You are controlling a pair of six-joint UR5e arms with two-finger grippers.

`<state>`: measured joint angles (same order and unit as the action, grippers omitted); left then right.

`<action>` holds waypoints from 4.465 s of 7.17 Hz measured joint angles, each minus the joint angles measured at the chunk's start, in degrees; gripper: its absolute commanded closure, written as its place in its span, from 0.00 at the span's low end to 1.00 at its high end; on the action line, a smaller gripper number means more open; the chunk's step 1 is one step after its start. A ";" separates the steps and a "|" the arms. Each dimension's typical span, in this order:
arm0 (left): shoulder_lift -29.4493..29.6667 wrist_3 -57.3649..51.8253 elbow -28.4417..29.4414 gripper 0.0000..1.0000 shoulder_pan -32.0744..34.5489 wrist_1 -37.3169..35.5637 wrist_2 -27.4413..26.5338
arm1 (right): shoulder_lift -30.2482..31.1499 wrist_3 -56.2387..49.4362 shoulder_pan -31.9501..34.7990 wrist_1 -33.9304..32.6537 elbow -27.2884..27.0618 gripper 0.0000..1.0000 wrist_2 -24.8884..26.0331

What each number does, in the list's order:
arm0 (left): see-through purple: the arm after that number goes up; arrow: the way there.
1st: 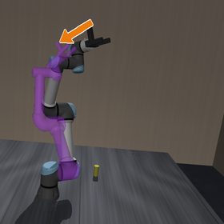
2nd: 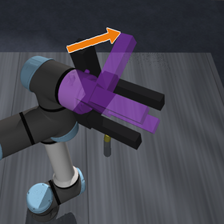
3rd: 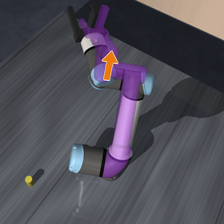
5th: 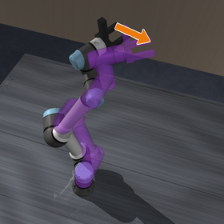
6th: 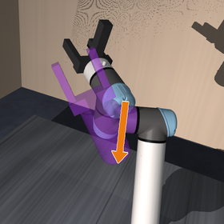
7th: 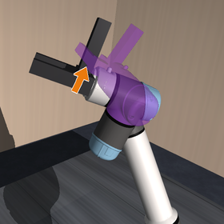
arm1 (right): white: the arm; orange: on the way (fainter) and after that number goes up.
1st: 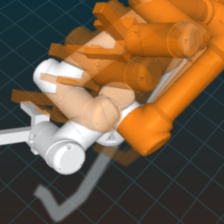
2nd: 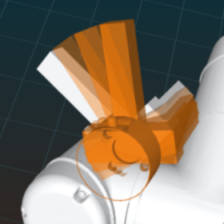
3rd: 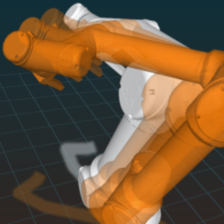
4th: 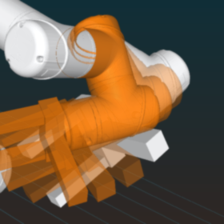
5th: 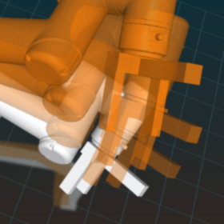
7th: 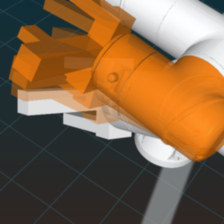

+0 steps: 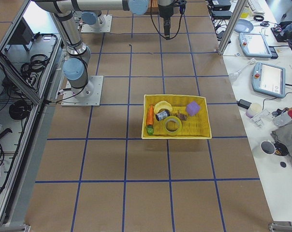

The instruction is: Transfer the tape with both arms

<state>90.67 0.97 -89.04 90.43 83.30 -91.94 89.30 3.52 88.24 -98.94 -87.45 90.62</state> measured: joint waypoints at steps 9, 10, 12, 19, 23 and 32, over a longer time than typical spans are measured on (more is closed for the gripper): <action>-0.22 0.00 -0.56 0.00 0.10 -0.23 0.50 | -0.27 -0.19 0.00 0.37 -0.03 0.00 0.05; -0.22 0.00 -0.62 0.00 0.09 -0.24 0.53 | -0.27 -0.16 0.00 1.11 0.06 0.00 0.04; -0.18 0.00 -0.64 0.00 0.10 -0.32 0.54 | -0.38 -0.22 0.00 2.81 0.64 0.00 0.02; -0.14 0.00 -0.64 0.00 -0.03 -0.47 0.54 | -0.64 -0.53 -0.01 3.12 0.89 0.00 -0.08; -0.14 0.00 -0.61 0.00 -0.08 -0.51 0.54 | -1.49 -16.82 -4.47 1.42 0.35 0.00 0.33; -0.14 0.00 -0.70 0.00 -0.29 -0.59 0.54 | -26.46 -96.37 -40.33 -28.26 -5.34 0.03 -8.71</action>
<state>90.53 0.97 -89.74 90.14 82.71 -91.41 62.84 -92.86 47.91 -127.20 -92.79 81.91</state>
